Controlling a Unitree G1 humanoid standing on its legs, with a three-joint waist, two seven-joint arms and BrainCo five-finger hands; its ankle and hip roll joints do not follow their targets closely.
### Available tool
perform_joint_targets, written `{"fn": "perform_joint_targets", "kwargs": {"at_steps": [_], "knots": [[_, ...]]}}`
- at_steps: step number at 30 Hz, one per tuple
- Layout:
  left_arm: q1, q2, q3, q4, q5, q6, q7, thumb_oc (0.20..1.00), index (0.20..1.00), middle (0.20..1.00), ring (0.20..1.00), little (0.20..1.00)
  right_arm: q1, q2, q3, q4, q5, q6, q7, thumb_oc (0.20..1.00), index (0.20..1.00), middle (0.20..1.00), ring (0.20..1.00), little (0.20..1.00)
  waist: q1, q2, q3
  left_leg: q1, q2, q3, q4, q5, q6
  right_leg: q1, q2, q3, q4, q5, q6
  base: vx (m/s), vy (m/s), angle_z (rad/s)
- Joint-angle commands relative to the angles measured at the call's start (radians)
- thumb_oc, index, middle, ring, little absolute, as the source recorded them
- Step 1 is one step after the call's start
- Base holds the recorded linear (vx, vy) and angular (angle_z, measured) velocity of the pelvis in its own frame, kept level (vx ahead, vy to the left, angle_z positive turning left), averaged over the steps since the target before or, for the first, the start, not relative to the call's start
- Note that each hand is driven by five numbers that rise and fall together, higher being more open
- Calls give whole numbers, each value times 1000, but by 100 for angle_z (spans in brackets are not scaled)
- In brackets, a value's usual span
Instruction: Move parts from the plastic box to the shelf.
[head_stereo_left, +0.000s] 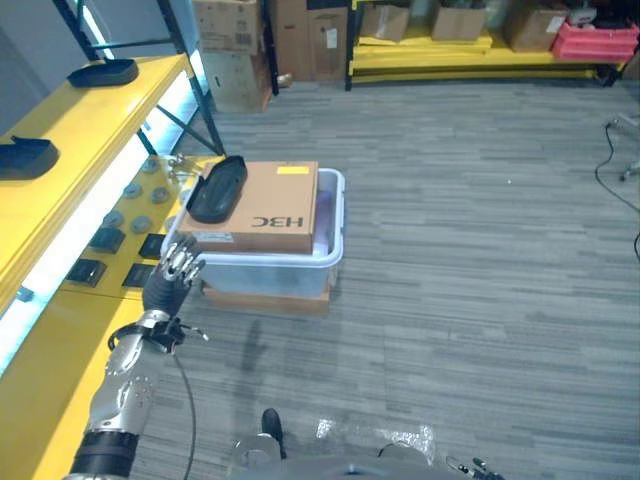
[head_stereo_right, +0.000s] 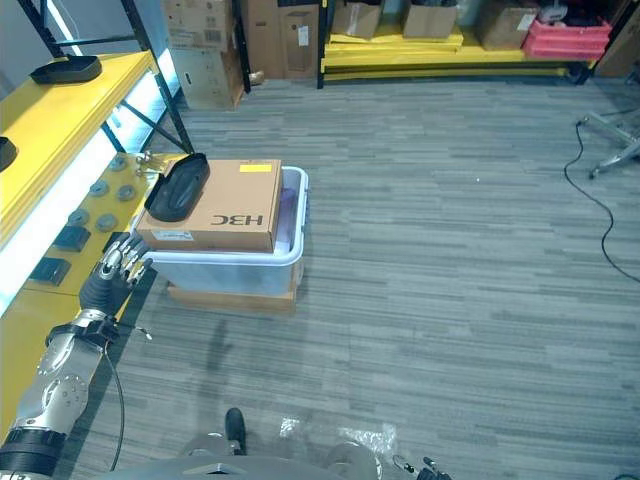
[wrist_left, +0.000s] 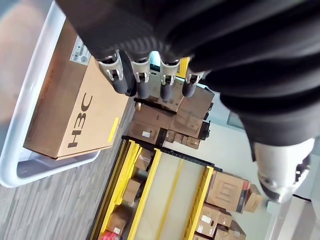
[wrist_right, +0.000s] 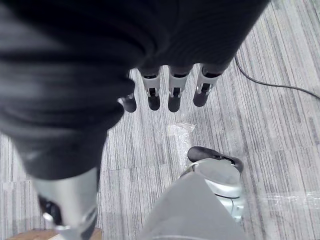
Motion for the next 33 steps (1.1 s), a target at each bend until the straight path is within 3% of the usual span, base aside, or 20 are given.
{"fn": "perform_joint_targets", "kwargs": {"at_steps": [1,6,9,14,15,18,19,20,23,25,28,29,30,32,33], "knots": [[-51,57,69,-40,11,-75,7,1000,1000,1000,1000,1000,-22,6,6,40,-31,3,22,1000,1000,1000,1000,1000,-4,-31,43,-27,13,15,9,-73,-35,148,27,-10,-360,214,29,54,163,1],[-52,75,82,-47,20,-75,-5,1000,1000,1000,1000,1000,-25,5,6,44,-19,9,25,1000,1000,1000,1000,1000,5,-35,44,-32,-20,11,42,-110,-10,143,0,0,-344,220,46,41,174,1],[-53,107,104,-57,23,-57,-25,1000,1000,1000,1000,1000,-25,21,6,33,2,12,19,1000,1000,1000,1000,1000,12,-28,43,-31,-82,14,44,-146,43,116,-48,27,-270,216,66,38,295,3],[-64,128,113,-53,27,-53,-40,1000,1000,1000,1000,1000,-30,43,16,-1,9,13,5,1000,1000,1000,1000,1000,8,-16,63,-12,-153,11,12,-181,97,13,-114,62,-113,291,87,-30,225,0],[-62,131,124,-60,13,-44,-33,1000,1000,1000,1000,1000,-33,51,28,-25,-5,22,2,1000,1000,1000,1000,1000,8,-8,71,-3,-165,4,-6,-182,105,-10,-94,66,-73,274,85,-25,228,3],[-49,120,129,-49,7,-54,-23,1000,1000,1000,1000,1000,-26,76,70,-66,-42,25,-7,1000,1000,1000,1000,1000,-12,-14,81,25,-188,-16,-24,-183,107,-44,34,47,-89,237,77,43,31,-21],[-35,108,118,-63,24,-65,-15,1000,1000,1000,1000,1000,-20,78,74,-62,-50,15,-5,1000,1000,1000,1000,1000,-25,-29,87,31,-204,-15,-30,-169,107,-70,76,23,-167,304,68,102,-135,1],[-30,96,110,-77,22,-65,-2,1000,1000,1000,1000,1000,-12,74,72,-58,-66,15,-1,1000,1000,1000,1000,1000,-28,-31,86,44,-211,-30,-50,-160,103,-65,95,23,-194,312,62,106,-170,27],[-48,84,101,-75,5,-43,1,1000,1000,1000,1000,1000,-22,68,74,-27,-51,5,0,1000,1000,1000,1000,1000,-26,-39,80,43,-213,-40,-58,-153,99,-66,113,16,-221,330,62,83,-127,28],[-75,75,79,-48,32,-70,-17,1000,1000,1000,1000,1000,-34,57,65,-21,-38,-1,14,1000,1000,1000,1000,1000,-32,-43,80,39,-184,9,0,-201,79,-51,109,-23,-247,269,49,11,-159,25],[-93,61,57,-50,-7,-56,-10,1000,1000,1000,1000,1000,-33,35,57,-30,-11,13,-9,1000,1000,1000,1000,1000,-40,-61,103,-34,-160,34,226,-246,45,-22,101,-34,-264,251,16,7,-95,29],[-95,59,55,-47,-4,-52,-14,1000,1000,1000,1000,1000,-34,31,53,-28,-3,14,-10,1000,1000,1000,1000,1000,-39,-60,108,-51,-151,22,269,-243,37,-17,102,-32,-261,248,10,66,-84,62],[-98,60,50,-42,12,-44,-30,1000,1000,1000,1000,1000,-34,24,36,-26,4,19,-9,1000,1000,1000,1000,1000,-39,-58,118,-72,-114,4,307,-211,17,-2,106,-29,-257,239,-3,53,-45,52],[-98,60,50,-42,12,-44,-30,1000,1000,1000,1000,1000,-34,24,36,-26,4,19,-9,1000,1000,1000,1000,1000,-39,-58,118,-72,-114,3,307,-211,17,-1,106,-29,-257,239,-3,52,19,21],[-98,57,45,-41,3,-43,-36,1000,1000,1000,1000,1000,-33,18,26,-23,-11,23,-3,1000,1000,1000,1000,1000,-44,-54,114,-62,-75,15,258,-192,9,11,103,-34,-260,232,-6,468,396,4]]}}
